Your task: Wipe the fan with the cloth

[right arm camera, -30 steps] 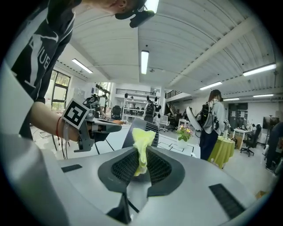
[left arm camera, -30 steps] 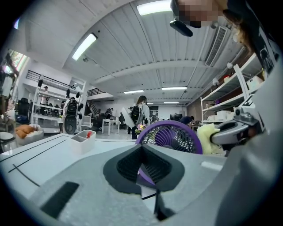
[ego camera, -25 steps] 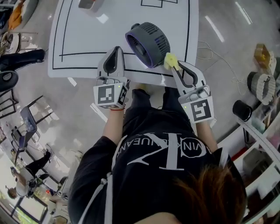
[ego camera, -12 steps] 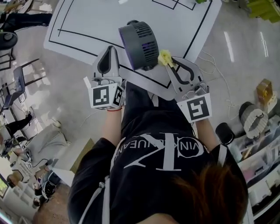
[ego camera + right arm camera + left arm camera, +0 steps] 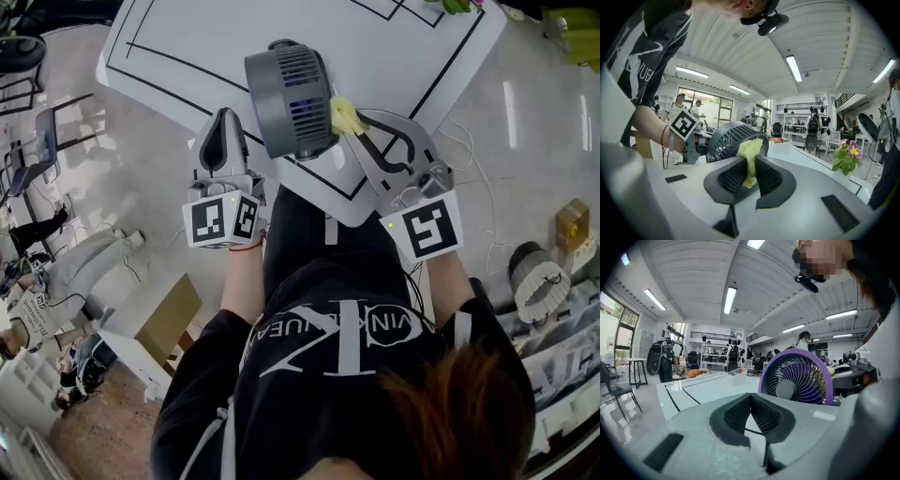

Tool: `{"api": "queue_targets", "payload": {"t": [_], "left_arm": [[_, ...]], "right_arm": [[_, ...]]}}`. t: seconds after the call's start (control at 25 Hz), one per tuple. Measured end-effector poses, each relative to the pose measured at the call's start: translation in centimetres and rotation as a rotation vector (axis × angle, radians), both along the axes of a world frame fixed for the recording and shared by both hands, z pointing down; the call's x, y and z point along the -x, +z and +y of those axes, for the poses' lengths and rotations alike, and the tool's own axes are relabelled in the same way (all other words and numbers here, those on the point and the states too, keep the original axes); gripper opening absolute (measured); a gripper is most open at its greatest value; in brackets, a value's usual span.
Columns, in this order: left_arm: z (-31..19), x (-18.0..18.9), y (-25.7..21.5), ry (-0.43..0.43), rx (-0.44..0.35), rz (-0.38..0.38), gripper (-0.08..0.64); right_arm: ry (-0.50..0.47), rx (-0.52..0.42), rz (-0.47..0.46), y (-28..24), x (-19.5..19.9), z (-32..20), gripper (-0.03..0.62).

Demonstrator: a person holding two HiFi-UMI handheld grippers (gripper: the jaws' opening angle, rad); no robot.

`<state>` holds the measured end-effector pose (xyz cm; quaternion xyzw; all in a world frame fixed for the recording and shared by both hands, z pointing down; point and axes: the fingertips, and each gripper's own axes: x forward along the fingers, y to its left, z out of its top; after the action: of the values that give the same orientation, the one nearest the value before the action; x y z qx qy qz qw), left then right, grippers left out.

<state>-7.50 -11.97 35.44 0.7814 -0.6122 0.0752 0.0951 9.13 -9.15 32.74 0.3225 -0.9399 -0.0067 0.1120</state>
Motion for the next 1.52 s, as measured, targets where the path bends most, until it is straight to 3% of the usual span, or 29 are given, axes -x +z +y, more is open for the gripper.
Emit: {"api": "queue_targets", "payload": {"t": [0.52, 0.72, 1.0, 1.28, 1.52], "left_arm": [[0.8, 0.9, 0.5, -0.059, 0.031, -0.031, 0.009], [0.7, 0.2, 0.9, -0.048, 0.034, -0.039, 0.009], [1.2, 0.4, 1.6, -0.044, 0.049, -0.039, 0.009], [1.5, 0.1, 1.8, -0.045, 0.046, -0.047, 0.009], [1.8, 0.2, 1.3, -0.044, 0.038, -0.050, 0.010]], "right_arm": [[-0.058, -0.120, -0.036, -0.8, 1.4, -6.4, 0.046], [-0.095, -0.045, -0.042, 1.4, 1.5, -7.8, 0.043], [-0.118, 0.029, 0.033, 4.2, 2.4, -7.9, 0.043], [-0.131, 0.137, 0.089, 6.0, 2.3, -6.2, 0.041], [-0.109, 0.221, 0.072, 6.6, 1.9, -4.0, 0.041]]}}
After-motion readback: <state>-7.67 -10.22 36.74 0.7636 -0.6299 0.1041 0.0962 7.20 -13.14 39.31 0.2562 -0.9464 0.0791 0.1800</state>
